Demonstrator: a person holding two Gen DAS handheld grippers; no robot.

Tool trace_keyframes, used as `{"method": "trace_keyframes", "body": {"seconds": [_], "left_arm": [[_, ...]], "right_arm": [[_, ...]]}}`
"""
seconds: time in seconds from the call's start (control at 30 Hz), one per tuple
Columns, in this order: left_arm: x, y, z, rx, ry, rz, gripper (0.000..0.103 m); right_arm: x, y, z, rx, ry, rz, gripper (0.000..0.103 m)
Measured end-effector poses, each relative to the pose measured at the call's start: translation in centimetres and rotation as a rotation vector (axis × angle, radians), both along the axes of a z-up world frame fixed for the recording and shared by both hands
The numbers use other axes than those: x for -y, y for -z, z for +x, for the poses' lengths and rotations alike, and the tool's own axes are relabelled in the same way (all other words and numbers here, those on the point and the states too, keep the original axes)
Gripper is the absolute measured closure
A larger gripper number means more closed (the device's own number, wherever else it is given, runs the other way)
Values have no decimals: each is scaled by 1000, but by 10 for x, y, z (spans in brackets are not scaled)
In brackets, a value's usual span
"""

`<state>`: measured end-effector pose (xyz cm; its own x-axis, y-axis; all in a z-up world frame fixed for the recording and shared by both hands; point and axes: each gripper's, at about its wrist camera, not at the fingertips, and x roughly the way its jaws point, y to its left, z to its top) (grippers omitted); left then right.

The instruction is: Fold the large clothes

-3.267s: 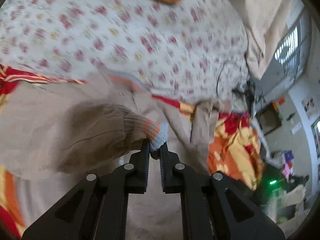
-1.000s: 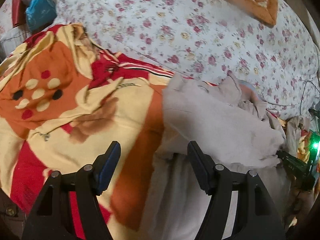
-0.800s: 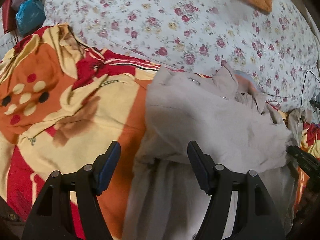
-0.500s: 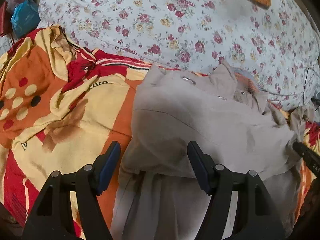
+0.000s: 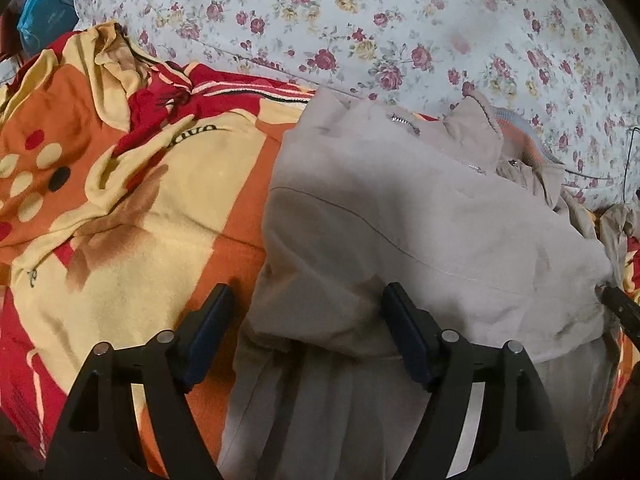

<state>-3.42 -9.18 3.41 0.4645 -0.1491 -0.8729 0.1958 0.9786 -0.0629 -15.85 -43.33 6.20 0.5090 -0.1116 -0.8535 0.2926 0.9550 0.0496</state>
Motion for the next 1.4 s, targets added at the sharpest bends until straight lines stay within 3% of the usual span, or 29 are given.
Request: {"method": "trace_keyframes", "body": {"seconds": [0.17,0.3,0.43,0.57,0.7,0.9,1.13,1.4], "left_arm": [[1,-17,-10,32,0,-32,26],[11,-32,-25,49,33,-38,26],[20,-38,-35,55,80,-40,26],[34,-36,-39,25,108,-76,26],[55,-33,-45,-4,140,-117,26],[92,-29,-55,-17,206,-117,26],[113,-16,-63,-38,246,-97,26],[116,-10,-54,-31,236,-99,26]], "right_arm": [[-7,-10,-12,26,-38,6,46],[-15,14,-4,-76,-65,-47,46],[-10,-5,-22,-13,-64,13,45],[8,-20,-52,21,-16,29,36],[38,-16,-82,-9,58,65,36],[77,-16,-114,8,142,84,36],[120,-15,-106,99,231,91,29],[156,-2,-64,101,275,82,29]]}}
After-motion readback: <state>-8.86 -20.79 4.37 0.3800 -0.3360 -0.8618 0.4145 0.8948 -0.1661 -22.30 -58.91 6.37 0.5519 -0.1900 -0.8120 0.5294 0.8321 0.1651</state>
